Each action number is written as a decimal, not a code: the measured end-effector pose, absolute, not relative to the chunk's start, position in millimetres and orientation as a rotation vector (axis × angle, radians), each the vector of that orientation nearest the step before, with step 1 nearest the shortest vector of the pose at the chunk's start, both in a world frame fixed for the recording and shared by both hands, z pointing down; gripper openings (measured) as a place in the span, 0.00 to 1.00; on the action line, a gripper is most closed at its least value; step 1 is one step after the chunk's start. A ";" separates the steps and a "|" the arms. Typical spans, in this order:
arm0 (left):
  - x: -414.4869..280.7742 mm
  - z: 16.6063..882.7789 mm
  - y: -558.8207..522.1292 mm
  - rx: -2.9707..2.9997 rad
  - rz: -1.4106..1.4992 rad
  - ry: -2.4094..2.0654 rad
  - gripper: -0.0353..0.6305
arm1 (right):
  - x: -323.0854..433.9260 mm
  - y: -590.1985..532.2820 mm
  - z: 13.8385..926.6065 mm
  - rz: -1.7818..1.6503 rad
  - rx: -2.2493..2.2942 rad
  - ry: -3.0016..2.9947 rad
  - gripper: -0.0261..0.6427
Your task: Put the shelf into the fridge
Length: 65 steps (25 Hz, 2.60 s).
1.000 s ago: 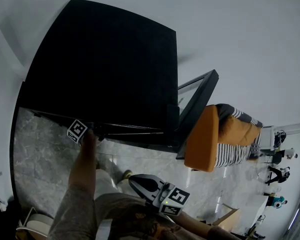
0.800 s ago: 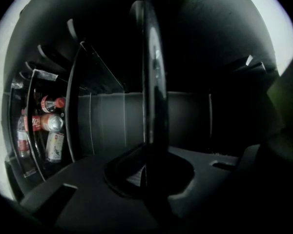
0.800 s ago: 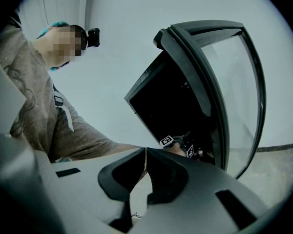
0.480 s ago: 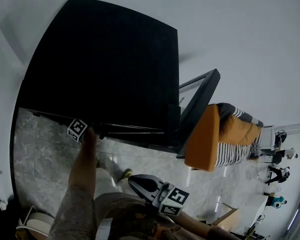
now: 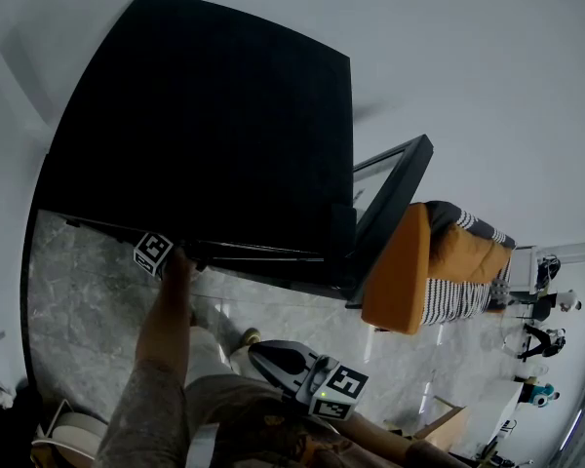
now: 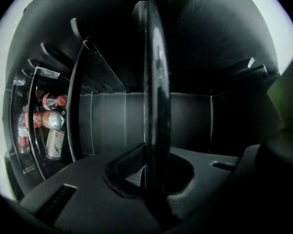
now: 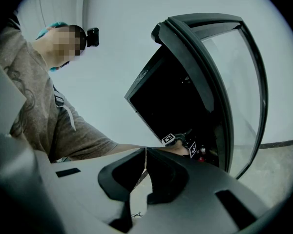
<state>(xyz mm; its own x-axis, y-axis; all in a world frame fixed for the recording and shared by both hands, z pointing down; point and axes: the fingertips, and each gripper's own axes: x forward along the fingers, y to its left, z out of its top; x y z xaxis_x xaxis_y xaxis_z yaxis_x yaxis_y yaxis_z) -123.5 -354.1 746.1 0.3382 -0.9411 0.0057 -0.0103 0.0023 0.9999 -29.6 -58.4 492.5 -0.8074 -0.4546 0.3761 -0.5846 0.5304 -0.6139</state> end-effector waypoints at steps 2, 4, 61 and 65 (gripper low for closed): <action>-123.2 747.6 -353.9 1.348 -0.945 -0.958 0.07 | -30.4 -58.3 492.7 1.138 0.886 -2.597 0.07; -124.0 747.1 -354.7 1.340 -0.949 -0.960 0.07 | -31.1 -58.5 492.4 1.138 0.886 -2.599 0.07; -140.1 633.8 -208.9 1.508 -0.596 -0.968 0.06 | -21.2 -65.5 469.2 1.016 0.796 -2.795 0.07; -130.6 585.8 -182.2 1.610 -0.568 -0.903 0.06 | -20.4 -69.8 462.5 0.982 0.781 -2.830 0.07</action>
<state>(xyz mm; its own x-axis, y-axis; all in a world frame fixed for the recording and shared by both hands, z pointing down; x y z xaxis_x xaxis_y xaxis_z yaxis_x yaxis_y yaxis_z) -130.6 -182.2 585.8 0.5872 -0.8025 0.1058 -0.2523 -0.0572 0.9660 -20.4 -69.8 462.5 -0.8716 -0.4467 0.2018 -0.4756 0.6714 -0.5683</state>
